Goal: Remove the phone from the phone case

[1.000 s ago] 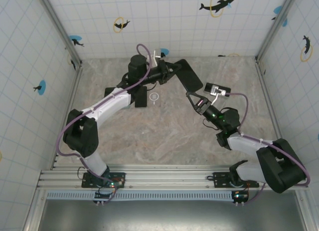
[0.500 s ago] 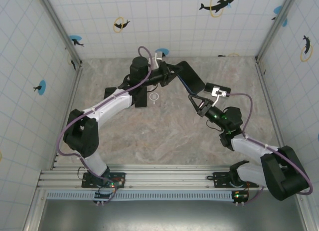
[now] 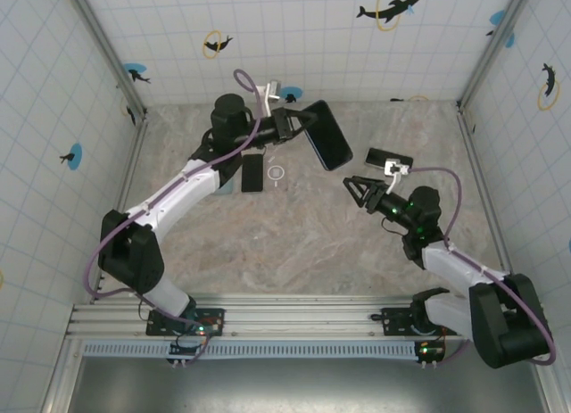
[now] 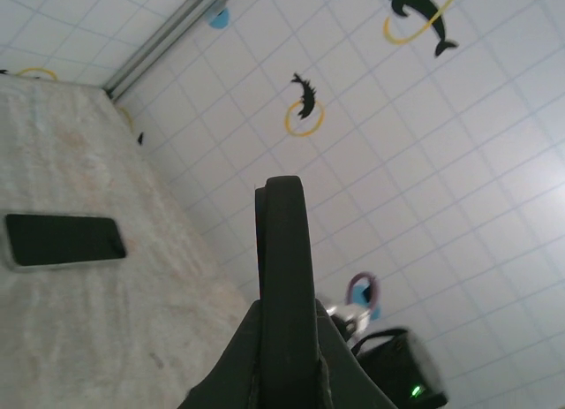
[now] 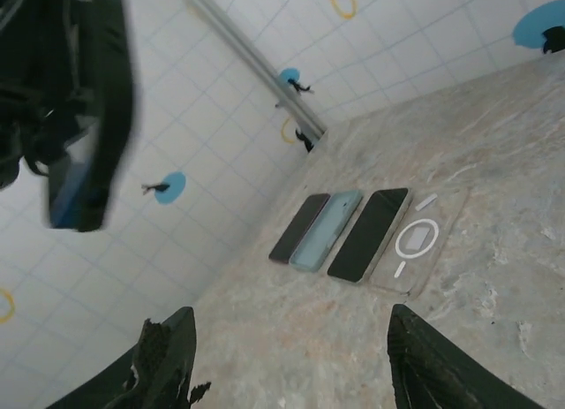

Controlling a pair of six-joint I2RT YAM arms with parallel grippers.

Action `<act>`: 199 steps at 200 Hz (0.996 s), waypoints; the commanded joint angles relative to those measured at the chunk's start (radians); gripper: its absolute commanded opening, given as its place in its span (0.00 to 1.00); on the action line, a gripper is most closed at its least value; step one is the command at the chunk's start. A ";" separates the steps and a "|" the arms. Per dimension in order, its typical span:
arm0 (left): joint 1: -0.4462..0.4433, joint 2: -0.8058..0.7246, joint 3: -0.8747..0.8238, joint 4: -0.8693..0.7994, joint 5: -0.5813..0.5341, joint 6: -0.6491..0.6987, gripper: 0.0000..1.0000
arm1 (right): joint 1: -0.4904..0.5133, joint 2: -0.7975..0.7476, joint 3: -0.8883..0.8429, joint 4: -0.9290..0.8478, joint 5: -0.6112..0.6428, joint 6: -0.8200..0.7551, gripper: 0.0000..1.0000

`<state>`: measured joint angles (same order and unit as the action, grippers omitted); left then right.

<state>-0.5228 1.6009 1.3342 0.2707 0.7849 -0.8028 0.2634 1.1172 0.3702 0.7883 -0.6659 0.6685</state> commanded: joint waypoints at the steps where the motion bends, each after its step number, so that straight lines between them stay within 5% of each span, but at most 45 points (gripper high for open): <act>1: 0.009 -0.009 0.073 -0.111 0.096 0.302 0.00 | -0.015 -0.004 0.143 -0.219 -0.220 -0.255 0.61; 29: 0.009 -0.052 0.027 -0.151 0.114 0.523 0.00 | -0.017 0.039 0.276 -0.523 -0.273 -0.536 0.67; 85: 0.010 -0.104 0.020 -0.305 0.178 0.819 0.00 | -0.012 0.125 0.375 -0.693 -0.382 -0.893 0.67; 152: 0.015 -0.116 0.025 -0.432 0.265 0.948 0.00 | 0.054 0.180 0.370 -0.596 -0.400 -1.144 0.58; 199: 0.018 -0.116 0.023 -0.447 0.291 0.943 0.00 | 0.099 0.207 0.360 -0.482 -0.374 -1.164 0.47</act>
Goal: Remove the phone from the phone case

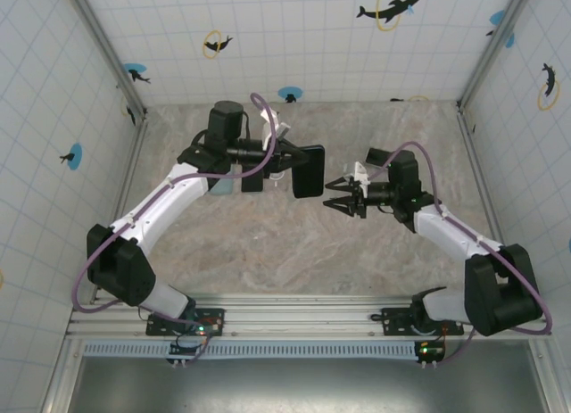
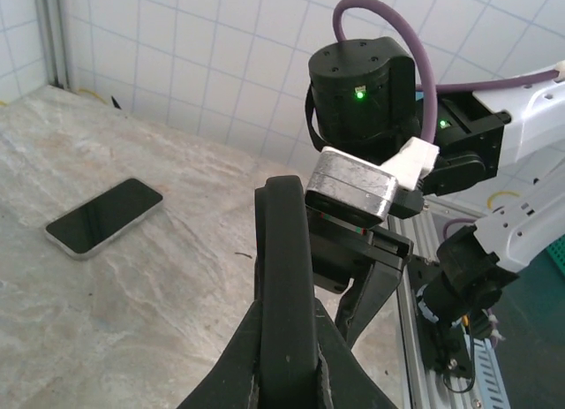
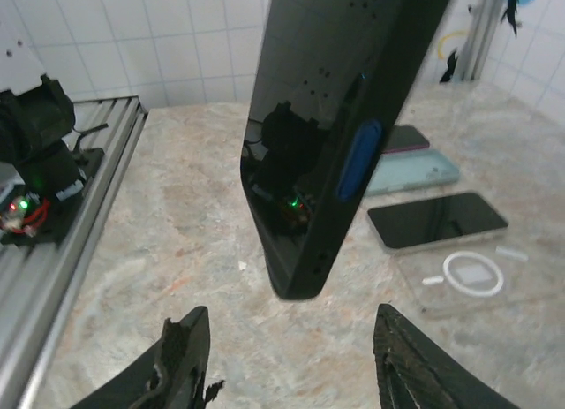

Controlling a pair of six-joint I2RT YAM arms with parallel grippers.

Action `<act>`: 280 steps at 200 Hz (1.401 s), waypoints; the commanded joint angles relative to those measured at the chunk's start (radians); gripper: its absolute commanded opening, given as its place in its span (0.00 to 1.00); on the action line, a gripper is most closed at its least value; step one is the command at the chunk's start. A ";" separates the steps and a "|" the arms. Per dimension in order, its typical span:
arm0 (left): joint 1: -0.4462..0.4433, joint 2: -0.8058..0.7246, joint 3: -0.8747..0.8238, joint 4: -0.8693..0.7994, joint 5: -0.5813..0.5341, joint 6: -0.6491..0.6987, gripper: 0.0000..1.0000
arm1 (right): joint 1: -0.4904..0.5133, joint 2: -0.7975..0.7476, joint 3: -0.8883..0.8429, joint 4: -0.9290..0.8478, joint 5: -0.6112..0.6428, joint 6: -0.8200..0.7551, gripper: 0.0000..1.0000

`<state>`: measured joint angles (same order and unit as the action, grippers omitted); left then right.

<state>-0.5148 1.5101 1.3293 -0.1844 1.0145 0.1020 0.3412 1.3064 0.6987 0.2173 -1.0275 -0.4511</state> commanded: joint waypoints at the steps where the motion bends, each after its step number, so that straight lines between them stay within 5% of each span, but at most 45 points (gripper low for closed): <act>1: 0.010 -0.025 0.028 0.008 0.062 0.038 0.00 | 0.022 0.019 0.032 0.089 -0.012 -0.044 0.47; 58: 0.012 -0.022 0.030 0.048 0.091 -0.025 0.00 | 0.040 0.054 0.079 0.008 -0.033 -0.107 0.27; 280: 0.013 0.005 0.029 0.102 0.144 -0.102 0.00 | 0.064 0.077 0.132 -0.070 0.001 -0.141 0.23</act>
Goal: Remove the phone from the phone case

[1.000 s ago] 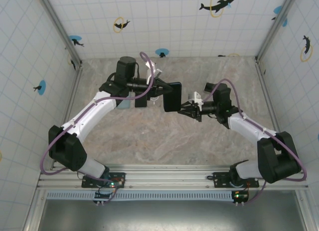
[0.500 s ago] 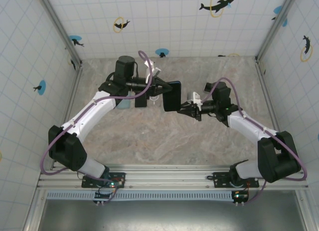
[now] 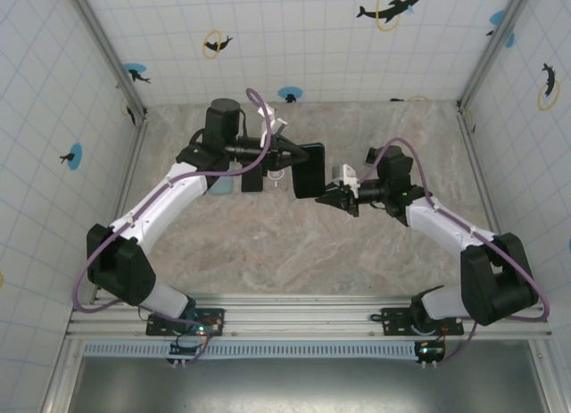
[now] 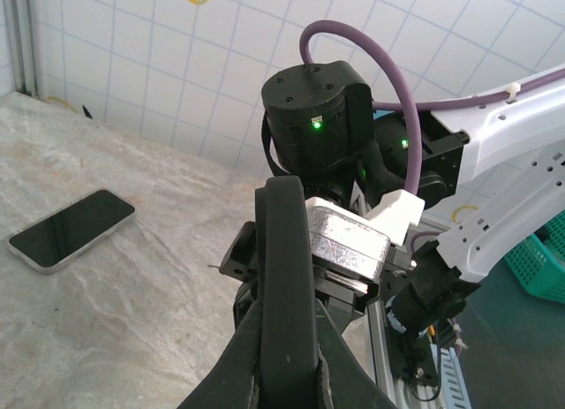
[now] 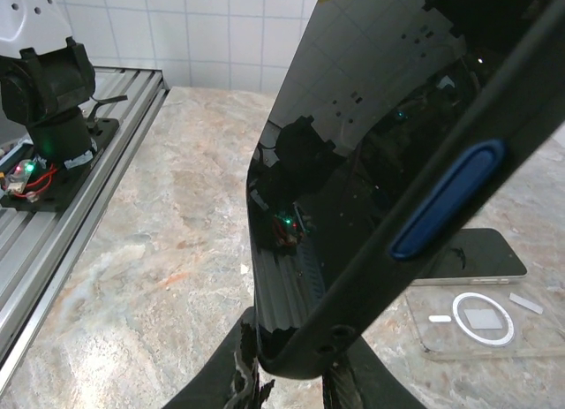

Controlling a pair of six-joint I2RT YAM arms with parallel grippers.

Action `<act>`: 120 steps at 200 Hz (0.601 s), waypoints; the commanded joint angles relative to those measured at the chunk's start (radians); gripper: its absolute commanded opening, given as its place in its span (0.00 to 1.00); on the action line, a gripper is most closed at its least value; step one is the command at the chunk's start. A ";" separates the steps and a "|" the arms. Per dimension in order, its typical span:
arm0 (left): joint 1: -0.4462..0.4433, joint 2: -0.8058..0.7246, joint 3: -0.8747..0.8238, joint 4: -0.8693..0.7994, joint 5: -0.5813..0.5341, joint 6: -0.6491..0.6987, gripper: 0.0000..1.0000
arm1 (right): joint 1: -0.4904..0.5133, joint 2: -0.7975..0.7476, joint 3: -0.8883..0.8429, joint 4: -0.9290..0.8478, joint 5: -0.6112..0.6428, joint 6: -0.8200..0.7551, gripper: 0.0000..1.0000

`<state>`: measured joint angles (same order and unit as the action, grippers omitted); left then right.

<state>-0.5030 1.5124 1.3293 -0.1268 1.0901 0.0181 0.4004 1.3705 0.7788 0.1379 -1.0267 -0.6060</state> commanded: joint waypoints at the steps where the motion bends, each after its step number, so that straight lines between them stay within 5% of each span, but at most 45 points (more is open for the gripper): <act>1: 0.001 0.003 0.030 0.044 0.069 -0.018 0.00 | 0.005 0.013 0.052 0.009 0.000 0.014 0.23; 120: 0.001 0.015 0.024 0.043 0.117 -0.065 0.00 | 0.005 0.018 0.093 -0.035 0.053 0.013 0.18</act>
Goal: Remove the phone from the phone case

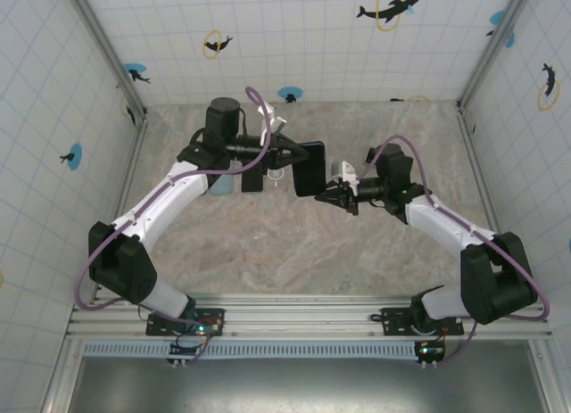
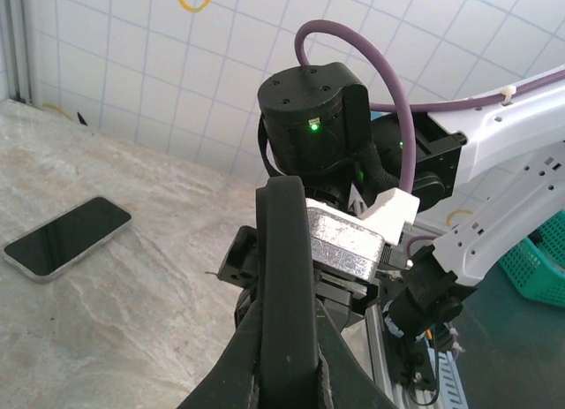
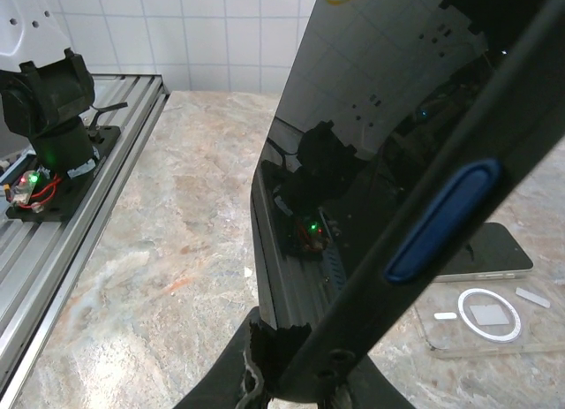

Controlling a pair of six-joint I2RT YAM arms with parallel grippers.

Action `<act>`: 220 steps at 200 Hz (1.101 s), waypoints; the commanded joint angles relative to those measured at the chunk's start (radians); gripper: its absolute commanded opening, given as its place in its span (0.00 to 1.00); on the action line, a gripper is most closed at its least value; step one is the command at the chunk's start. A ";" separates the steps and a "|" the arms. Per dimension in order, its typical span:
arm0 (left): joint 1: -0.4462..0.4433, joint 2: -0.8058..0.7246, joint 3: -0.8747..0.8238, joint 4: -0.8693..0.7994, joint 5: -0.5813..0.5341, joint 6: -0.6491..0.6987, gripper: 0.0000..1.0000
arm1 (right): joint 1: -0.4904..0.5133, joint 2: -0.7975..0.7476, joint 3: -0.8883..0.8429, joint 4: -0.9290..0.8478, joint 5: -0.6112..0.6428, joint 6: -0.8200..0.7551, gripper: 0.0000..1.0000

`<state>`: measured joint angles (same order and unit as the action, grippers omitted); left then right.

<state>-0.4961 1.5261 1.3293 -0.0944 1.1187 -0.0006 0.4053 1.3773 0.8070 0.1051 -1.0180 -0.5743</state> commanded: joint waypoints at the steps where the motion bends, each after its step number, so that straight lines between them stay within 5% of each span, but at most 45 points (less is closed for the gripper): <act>1: -0.006 0.002 0.024 0.010 0.088 -0.047 0.00 | 0.000 0.012 0.065 -0.003 0.045 -0.020 0.18; 105: -0.017 -0.013 0.018 0.015 0.081 -0.086 0.00 | 0.029 -0.024 0.096 -0.105 0.201 -0.164 0.14; 143: -0.025 -0.009 0.012 0.036 0.089 -0.108 0.00 | 0.030 -0.048 0.073 0.054 0.169 -0.049 0.13; 220: -0.048 -0.001 0.004 0.063 0.121 -0.164 0.00 | 0.053 -0.080 0.050 0.212 0.311 -0.062 0.11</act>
<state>-0.4953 1.5261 1.3293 0.0101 1.1141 -0.0723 0.4500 1.3407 0.8459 0.0593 -0.7998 -0.6468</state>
